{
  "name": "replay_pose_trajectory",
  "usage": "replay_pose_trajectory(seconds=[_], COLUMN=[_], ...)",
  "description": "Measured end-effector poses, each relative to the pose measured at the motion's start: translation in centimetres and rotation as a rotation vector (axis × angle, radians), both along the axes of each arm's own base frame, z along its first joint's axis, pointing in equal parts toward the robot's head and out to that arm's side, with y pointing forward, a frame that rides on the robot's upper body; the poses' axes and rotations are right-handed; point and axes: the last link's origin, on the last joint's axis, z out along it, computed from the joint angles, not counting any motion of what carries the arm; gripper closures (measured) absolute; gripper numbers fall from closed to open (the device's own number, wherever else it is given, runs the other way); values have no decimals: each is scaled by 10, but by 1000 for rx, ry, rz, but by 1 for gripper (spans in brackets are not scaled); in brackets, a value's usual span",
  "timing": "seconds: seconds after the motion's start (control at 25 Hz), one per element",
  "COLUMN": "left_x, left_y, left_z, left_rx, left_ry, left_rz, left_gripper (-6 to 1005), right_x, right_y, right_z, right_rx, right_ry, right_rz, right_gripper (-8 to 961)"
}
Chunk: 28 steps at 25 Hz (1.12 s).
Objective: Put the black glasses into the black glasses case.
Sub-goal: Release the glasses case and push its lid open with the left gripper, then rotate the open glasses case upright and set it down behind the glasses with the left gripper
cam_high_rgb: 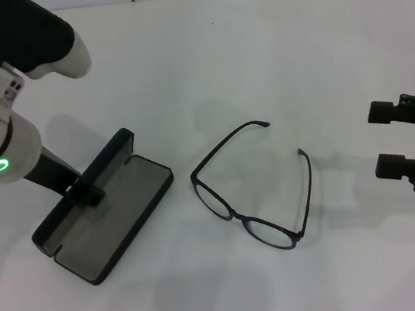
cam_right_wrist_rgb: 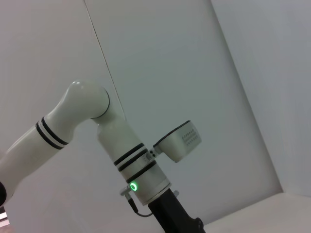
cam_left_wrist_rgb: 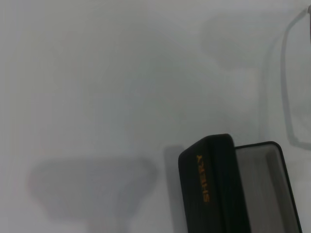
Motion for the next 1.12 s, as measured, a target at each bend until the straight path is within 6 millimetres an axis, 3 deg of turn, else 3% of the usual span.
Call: replay_pose_trajectory(seconds=[0.4, 0.72, 0.84, 1.12], left_x=[3, 31, 45, 70], left_y=[-3, 2, 11, 37], left_z=[-4, 8, 9, -20], left_rx=[-23, 15, 29, 25], left_ry=[15, 8, 19, 50], left_rz=[-17, -146, -261, -641], left_gripper=[747, 783, 796, 793], right_x=[2, 2, -1, -4], right_y=[0, 0, -9, -30], right_z=[0, 0, 0, 1], right_rx=[7, 14, -3, -87], right_ry=[-2, -4, 3, 43], right_rz=[-11, -11, 62, 161], right_gripper=[69, 69, 70, 70])
